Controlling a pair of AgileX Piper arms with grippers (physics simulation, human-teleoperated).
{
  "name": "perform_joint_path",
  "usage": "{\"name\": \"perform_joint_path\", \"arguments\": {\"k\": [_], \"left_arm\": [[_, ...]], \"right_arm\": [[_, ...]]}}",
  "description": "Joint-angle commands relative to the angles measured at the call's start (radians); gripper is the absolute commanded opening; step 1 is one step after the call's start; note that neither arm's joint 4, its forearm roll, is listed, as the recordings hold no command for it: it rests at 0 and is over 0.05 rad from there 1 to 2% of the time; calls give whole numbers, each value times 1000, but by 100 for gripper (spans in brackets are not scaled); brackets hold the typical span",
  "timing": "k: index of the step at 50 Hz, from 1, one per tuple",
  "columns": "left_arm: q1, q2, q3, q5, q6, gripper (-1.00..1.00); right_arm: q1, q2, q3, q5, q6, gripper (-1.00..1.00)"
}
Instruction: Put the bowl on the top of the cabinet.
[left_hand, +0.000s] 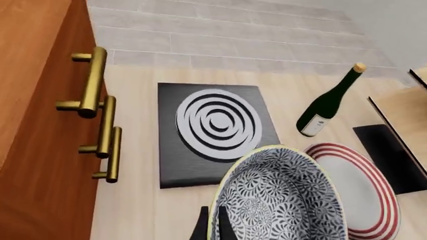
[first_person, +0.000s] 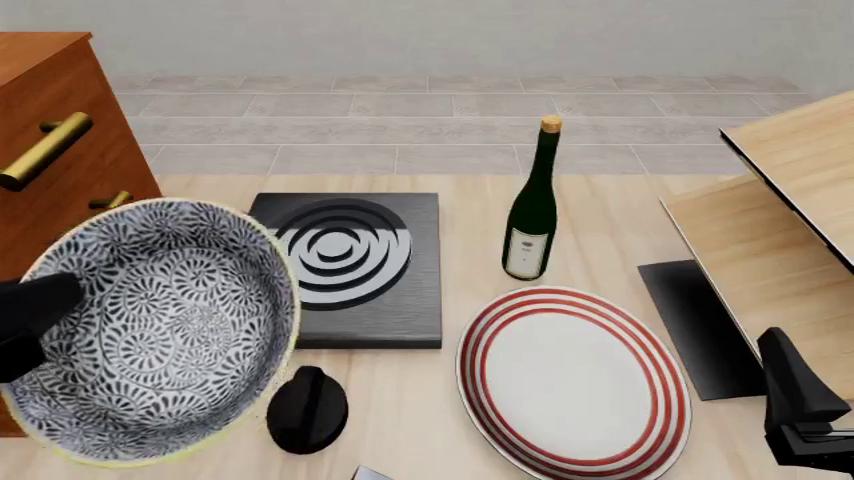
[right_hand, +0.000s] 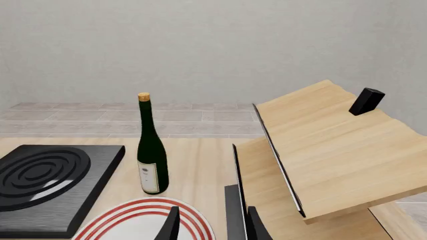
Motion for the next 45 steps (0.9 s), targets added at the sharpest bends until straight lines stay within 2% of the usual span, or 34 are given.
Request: {"name": "perform_joint_path", "arguments": {"k": [1,2,4,6,10,12,16,21,22,23,25,26,28,32,34,35,39,45], "left_arm": [[-33,156,-289,62,12,-100],[-33,157,-300,52,31,-100],[-62,172,-306,44,-6,-100],[-49,181,-329,43,38,-100],[-82,201,-353,34,26,-100],[-69,215,-365,31,31,-100],[-146,261,-368,3,15,-100],[-99,295,-365,-31,2,-100],[-91,301,-362,-36,-12,-100],[-83,313,-345,-42,-96,-100],[-73,326,-346,-43,-99,-100],[-51,334,-348,-42,-136,-100],[-34,338,-346,-42,-144,-100],[-37,346,-380,-41,-163,-100],[-46,358,-383,-46,-205,-100],[-36,368,-398,-44,-183,-100],[-20,404,-401,-43,-211,-100],[21,453,-435,-35,-200,-100]], "right_arm": [[0,0,0,0,0,100],[0,0,0,0,0,100],[0,0,0,0,0,100],[0,0,0,0,0,100],[0,0,0,0,0,100],[0,0,0,0,0,100],[0,0,0,0,0,100],[0,0,0,0,0,100],[0,0,0,0,0,100],[0,0,0,0,0,100],[0,0,0,0,0,100],[0,0,0,0,0,100],[0,0,0,0,0,100],[0,0,0,0,0,100],[0,0,0,0,0,100],[0,0,0,0,0,100],[0,0,0,0,0,100],[0,0,0,0,0,100]]}}
